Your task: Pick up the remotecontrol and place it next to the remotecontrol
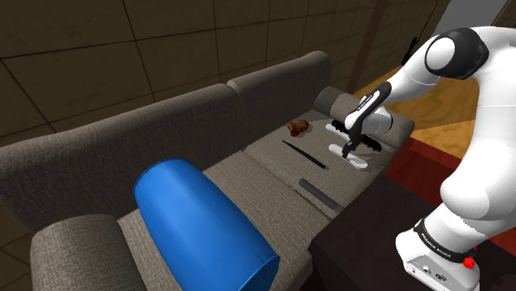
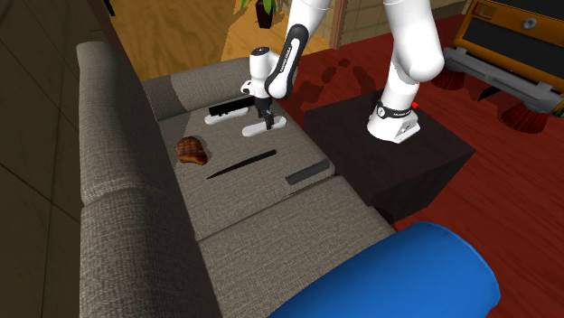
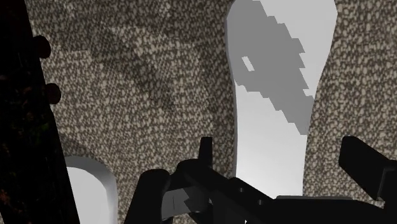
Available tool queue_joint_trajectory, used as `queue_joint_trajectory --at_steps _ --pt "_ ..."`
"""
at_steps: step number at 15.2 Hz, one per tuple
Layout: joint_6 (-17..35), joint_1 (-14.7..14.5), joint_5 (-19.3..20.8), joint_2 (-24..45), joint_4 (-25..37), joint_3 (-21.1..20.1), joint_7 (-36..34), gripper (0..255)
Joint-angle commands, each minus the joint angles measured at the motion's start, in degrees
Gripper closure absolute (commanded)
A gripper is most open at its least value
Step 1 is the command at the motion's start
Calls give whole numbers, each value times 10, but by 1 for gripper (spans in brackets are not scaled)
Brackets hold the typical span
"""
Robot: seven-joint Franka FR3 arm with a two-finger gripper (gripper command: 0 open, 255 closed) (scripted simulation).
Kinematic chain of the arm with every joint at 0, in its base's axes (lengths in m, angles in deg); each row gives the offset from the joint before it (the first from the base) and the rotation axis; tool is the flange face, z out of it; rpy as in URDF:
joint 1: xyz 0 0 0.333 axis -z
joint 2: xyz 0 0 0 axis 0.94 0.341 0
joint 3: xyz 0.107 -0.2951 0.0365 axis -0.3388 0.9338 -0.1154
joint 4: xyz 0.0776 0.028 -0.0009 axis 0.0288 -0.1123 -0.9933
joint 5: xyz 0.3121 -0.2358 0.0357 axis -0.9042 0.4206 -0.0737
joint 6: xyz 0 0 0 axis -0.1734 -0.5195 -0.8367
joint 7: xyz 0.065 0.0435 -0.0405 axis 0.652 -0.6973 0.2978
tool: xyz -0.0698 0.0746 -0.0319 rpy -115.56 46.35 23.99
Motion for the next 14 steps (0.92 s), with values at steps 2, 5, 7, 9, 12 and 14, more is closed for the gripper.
queue_joint_trajectory --at_steps 2,5,7,9,12,14 --pt "0 0 0 0 0 0 0 0" --pt "-43 -8 7 -60 -17 9 -6 0" --pt "-55 -9 10 -76 -20 11 -7 0" --pt "-55 -9 10 -76 -20 11 -7 0" --pt "-55 -9 10 -76 -20 11 -7 0" --pt "-55 -9 10 -76 -20 11 -7 0"
